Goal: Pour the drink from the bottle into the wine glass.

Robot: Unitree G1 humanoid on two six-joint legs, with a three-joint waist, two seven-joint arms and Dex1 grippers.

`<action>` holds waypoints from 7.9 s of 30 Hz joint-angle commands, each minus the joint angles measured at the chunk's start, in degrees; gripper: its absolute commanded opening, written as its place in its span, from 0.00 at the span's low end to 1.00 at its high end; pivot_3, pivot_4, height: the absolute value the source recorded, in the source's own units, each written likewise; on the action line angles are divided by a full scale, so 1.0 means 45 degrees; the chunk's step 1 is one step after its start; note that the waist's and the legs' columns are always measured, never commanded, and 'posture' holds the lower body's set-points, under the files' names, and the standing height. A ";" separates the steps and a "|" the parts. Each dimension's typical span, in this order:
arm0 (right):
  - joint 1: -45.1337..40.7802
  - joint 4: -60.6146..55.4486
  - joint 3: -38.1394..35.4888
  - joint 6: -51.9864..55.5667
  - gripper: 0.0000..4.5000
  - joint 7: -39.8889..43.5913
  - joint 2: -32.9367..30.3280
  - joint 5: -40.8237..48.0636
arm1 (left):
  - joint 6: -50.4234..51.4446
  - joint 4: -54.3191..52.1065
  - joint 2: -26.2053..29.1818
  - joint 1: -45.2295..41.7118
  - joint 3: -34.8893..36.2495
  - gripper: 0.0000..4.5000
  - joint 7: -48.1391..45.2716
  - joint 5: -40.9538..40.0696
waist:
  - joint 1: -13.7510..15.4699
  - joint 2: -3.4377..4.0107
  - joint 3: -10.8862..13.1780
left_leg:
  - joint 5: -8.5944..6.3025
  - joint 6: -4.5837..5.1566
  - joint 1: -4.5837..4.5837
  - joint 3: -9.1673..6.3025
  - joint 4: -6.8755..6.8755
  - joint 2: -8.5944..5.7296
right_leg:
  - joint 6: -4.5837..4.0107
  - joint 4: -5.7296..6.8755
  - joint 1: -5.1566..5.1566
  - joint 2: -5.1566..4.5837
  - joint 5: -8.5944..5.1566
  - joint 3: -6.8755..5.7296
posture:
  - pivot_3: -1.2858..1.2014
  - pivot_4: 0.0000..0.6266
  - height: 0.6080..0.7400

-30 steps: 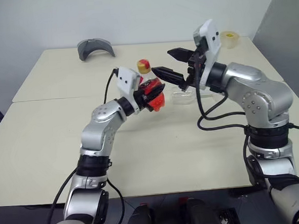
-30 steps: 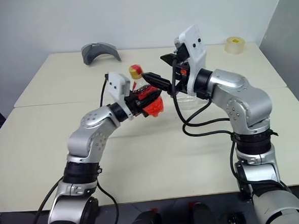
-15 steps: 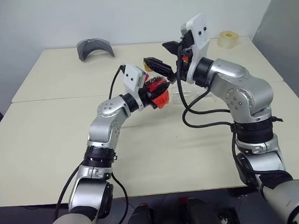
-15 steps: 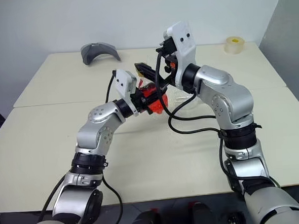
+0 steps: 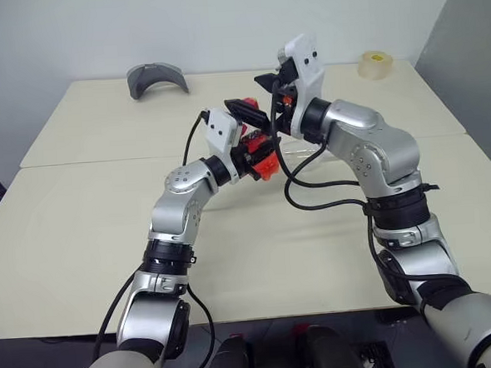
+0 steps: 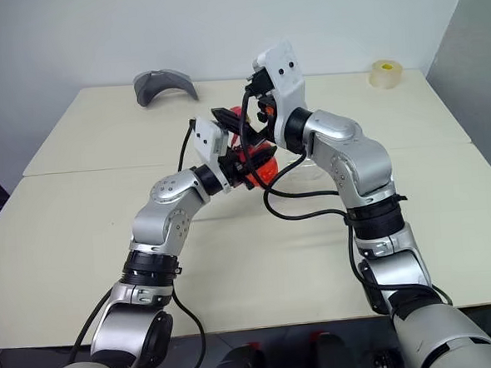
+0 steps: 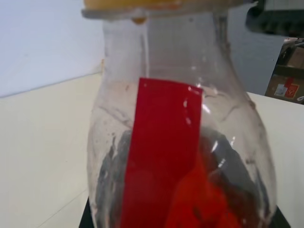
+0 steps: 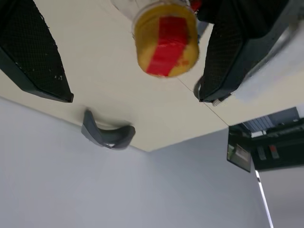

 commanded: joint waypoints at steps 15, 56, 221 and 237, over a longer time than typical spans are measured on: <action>0.0855 -0.2250 -0.1124 0.1111 1.00 0.0531 -0.2575 0.0281 | 0.0079 -0.1105 0.0576 -0.0099 0.0419 0.28 -0.0237 -0.0244 | 0.0007 0.0000 0.0000 | -0.0001 0.0002 -0.0003 -0.0005 0.0001 0.0000 | 0.0000 -0.0003 0.0002 -0.0001 0.0000 -0.0003 | 0.52 0.24 1.00; -0.0174 -0.1012 -0.0431 0.0185 1.00 0.0802 -0.0799 0.0449 | 0.0062 -0.0921 0.0447 -0.0452 0.0315 0.28 -0.0512 -0.0133 | 0.0002 0.0000 0.0001 | -0.0001 0.0001 -0.0002 -0.0003 0.0000 0.0004 | 0.0000 -0.0002 0.0001 0.0003 0.0000 -0.0003 | 0.52 0.24 1.00; 0.6222 -0.6637 0.0643 -0.0316 1.00 0.1168 -0.2614 0.0669 | -0.5714 0.6317 0.1249 0.0404 0.3431 0.28 0.7163 0.2313 | 0.0078 -0.0025 -0.0003 | -0.0003 0.0006 0.0027 -0.0020 0.0011 -0.0012 | 0.0012 -0.0019 0.0052 -0.0011 0.0002 -0.0027 | 0.52 0.24 1.00; 0.6350 -0.6711 0.0408 -0.0308 1.00 0.0966 -0.2778 0.0712 | -0.4881 0.4893 0.0778 0.1297 0.3470 0.99 0.7059 0.1767 | 0.0055 -0.0027 -0.0005 | -0.0002 0.0004 0.0032 -0.0020 0.0007 -0.0010 | 0.0010 -0.0009 0.0049 -0.0010 0.0002 -0.0026 | 0.52 0.24 1.00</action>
